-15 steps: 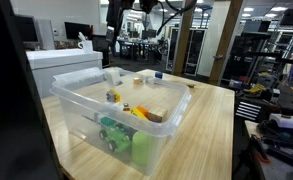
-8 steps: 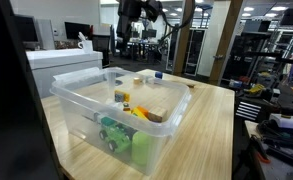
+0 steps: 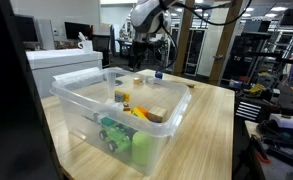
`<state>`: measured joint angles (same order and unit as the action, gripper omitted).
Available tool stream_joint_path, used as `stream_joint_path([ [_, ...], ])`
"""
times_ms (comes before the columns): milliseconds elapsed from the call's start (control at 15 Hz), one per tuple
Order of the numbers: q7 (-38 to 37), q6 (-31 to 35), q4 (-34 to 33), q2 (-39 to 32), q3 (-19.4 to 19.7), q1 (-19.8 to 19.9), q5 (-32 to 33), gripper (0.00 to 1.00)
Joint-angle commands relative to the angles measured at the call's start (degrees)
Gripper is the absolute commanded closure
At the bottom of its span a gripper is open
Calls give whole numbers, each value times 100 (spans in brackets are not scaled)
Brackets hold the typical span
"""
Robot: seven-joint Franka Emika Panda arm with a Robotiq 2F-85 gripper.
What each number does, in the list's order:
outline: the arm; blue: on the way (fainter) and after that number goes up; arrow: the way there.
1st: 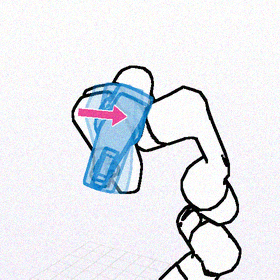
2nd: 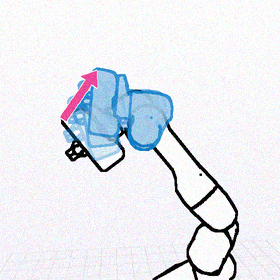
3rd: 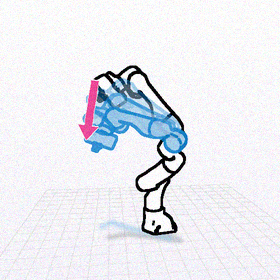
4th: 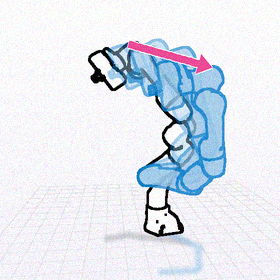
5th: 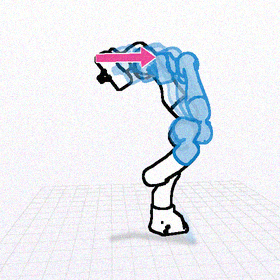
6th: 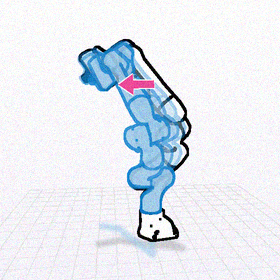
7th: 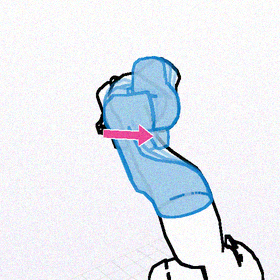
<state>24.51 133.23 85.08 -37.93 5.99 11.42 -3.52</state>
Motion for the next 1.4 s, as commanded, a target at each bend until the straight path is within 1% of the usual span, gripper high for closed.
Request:
stream_joint_path([
  [0,-514,56,-472,-597,91,16,474,0],
  [67,-591,33,-565,-717,109,20,566,0],
  [133,-723,-7,-801,-1023,147,22,700,0],
  [200,-711,-31,-862,-1058,133,25,746,0],
  [267,-726,-61,-949,-1140,133,26,796,4],
  [333,-726,-82,-1041,-1214,129,33,826,27],
  [400,-717,-104,-1117,-1277,118,42,857,29],
  [467,-691,-122,-1200,-1339,110,49,876,34],
  [867,-816,-276,-1373,-1285,125,40,849,76],
  [933,-920,-350,-1423,-1236,124,45,805,86],
  [1133,-1138,-579,-1677,-1104,19,61,662,86],
  [1200,-1108,-662,-1752,-951,-152,52,525,86],
  [1267,-838,-671,-1466,-463,-581,43,238,86],
  [1333,-772,-628,-1369,-324,-749,43,78,86],
])
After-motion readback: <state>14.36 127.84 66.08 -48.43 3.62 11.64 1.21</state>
